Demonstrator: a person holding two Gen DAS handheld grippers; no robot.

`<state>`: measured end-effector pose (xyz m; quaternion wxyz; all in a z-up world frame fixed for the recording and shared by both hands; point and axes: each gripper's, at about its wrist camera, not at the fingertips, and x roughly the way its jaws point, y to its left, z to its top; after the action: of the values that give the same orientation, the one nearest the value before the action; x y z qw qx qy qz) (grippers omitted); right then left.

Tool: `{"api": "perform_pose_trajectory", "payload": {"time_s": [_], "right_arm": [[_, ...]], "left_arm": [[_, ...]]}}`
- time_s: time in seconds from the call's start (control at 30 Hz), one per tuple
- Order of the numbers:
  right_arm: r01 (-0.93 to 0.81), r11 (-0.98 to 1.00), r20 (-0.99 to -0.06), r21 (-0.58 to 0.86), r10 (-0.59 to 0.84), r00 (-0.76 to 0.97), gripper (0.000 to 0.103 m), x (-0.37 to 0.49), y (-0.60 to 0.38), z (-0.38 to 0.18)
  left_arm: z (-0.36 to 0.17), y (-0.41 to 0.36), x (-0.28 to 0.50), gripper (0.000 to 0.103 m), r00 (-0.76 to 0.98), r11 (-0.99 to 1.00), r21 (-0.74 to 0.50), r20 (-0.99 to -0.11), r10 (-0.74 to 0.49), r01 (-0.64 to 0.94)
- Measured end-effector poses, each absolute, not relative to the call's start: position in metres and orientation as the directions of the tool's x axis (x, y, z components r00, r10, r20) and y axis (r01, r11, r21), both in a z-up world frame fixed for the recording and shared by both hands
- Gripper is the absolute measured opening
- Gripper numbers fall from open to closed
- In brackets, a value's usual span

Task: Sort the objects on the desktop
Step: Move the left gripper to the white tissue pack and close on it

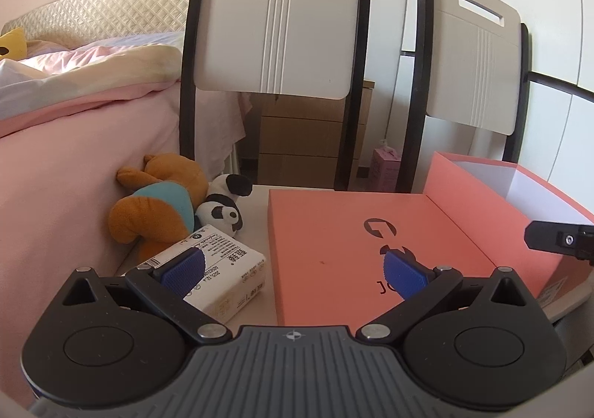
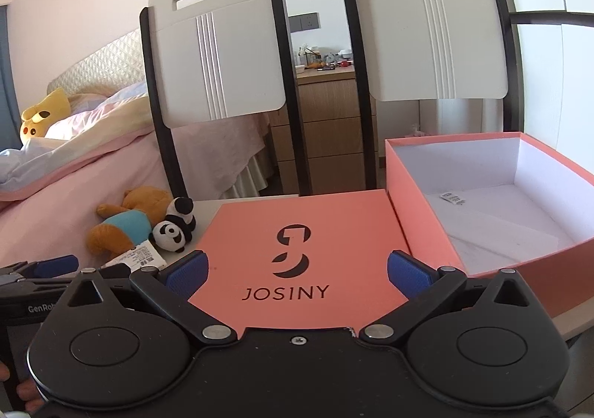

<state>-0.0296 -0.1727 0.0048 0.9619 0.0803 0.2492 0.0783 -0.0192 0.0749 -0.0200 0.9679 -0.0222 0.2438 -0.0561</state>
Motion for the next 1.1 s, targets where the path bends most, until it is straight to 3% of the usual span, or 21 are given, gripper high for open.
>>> {"api": "perform_pose_trajectory", "payload": {"time_s": [0.27,0.57,1.1], "right_arm": [[-0.134,0.966,-0.455,0.219,0.223,0.862,0.103,-0.022,-0.15,-0.002],[-0.192,0.931,-0.476,0.311,0.327,0.816,0.103,-0.011,-0.14,-0.011],[-0.239,0.862,-0.433,0.446,0.442,0.786,0.103,-0.011,-0.167,-0.012]], "left_arm": [[-0.035,0.088,-0.01,0.103,0.84,0.999,-0.006,-0.541,-0.044,0.049],[-0.023,0.122,0.014,0.103,0.831,0.998,0.044,-0.556,-0.003,0.033],[-0.02,0.104,0.056,0.103,0.691,0.924,0.198,-0.717,-0.09,0.326]]}}
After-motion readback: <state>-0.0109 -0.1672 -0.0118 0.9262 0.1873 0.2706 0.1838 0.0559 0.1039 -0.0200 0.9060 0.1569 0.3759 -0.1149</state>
